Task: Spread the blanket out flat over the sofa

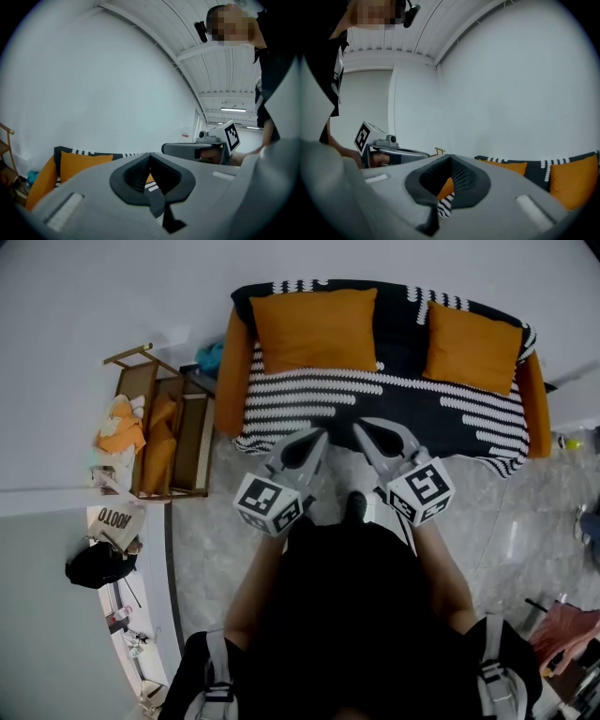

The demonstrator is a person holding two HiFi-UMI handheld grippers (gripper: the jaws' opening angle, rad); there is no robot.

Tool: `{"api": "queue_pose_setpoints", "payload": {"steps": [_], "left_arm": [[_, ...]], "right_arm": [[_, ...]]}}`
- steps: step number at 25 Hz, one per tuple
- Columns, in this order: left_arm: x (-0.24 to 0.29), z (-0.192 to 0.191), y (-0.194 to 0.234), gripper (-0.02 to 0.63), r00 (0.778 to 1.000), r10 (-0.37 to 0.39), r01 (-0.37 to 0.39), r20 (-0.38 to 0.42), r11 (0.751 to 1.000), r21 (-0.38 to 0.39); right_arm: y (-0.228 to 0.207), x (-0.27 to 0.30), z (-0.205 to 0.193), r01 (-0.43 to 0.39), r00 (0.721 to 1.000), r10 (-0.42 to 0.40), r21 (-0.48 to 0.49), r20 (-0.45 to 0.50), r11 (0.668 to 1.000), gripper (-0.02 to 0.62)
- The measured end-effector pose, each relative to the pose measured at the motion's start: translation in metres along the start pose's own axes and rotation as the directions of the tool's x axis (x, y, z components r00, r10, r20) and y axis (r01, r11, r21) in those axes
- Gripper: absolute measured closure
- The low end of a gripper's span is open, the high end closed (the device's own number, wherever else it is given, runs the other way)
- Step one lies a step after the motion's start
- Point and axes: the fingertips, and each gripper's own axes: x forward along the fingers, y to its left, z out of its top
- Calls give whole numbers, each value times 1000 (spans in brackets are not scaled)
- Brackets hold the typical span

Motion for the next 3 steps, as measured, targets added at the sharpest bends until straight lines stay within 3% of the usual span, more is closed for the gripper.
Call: {"api": "queue_pose_setpoints", "payload": {"steps": [3], "left_arm": [[1,2,0,595,1000,1,-1,4,1000,3]], "right_arm": [[-2,-1,0,-1,1000,1,-2,-4,1000,597]]}}
